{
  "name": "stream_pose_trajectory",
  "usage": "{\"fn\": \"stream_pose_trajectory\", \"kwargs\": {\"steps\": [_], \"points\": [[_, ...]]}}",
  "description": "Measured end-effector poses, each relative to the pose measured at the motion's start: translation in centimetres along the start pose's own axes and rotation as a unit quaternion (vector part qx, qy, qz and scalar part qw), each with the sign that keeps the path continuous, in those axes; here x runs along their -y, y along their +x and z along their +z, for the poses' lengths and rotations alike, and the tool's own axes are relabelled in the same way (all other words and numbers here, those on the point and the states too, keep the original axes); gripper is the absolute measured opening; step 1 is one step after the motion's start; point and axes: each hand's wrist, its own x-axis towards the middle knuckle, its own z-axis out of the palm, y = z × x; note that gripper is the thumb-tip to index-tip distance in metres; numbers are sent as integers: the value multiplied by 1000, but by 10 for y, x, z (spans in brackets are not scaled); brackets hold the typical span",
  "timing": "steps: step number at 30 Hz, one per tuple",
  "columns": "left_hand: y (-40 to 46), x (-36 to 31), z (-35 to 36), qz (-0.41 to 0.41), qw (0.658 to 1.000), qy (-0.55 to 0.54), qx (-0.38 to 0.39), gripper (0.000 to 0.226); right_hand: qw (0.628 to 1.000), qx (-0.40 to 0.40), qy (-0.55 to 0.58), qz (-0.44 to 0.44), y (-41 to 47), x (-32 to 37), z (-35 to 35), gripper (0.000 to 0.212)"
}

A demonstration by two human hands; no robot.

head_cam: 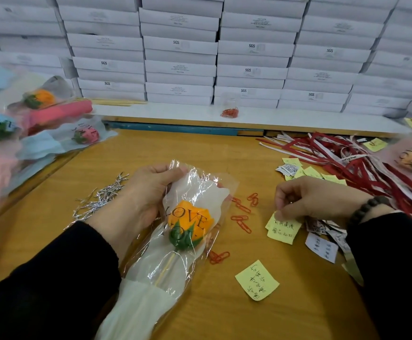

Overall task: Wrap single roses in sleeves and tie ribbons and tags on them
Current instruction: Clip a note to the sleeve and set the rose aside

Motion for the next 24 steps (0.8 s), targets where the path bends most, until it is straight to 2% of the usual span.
{"fn": "stream_pose_trajectory", "kwargs": {"steps": [3,6,10,16,19,22,24], "points": [[0,0,1,0,1000,0,-3,16,996,-16,89,-2,1,-7,-3,14],[0,0,0,-1,1000,7,1,15,991,-40,130,-1,2,-11,-5,17],[1,1,0,-6,1000,9,3,12,989,-83,119,5,3,-11,-4,12],[2,1,-1,-5,1000,12,3,9,985,-136,103,-13,-1,-10,-4,32],[2,1,-1,-4,1000,16,-1,9,984,-149,102,-13,-2,-13,-6,26],[2,1,-2,-4,1000,20,-3,9,981,-171,94,-11,-2,-17,-8,6],[2,1,-2,-5,1000,20,-3,9,978,-185,92,-9,-1,-19,-9,6]]}}
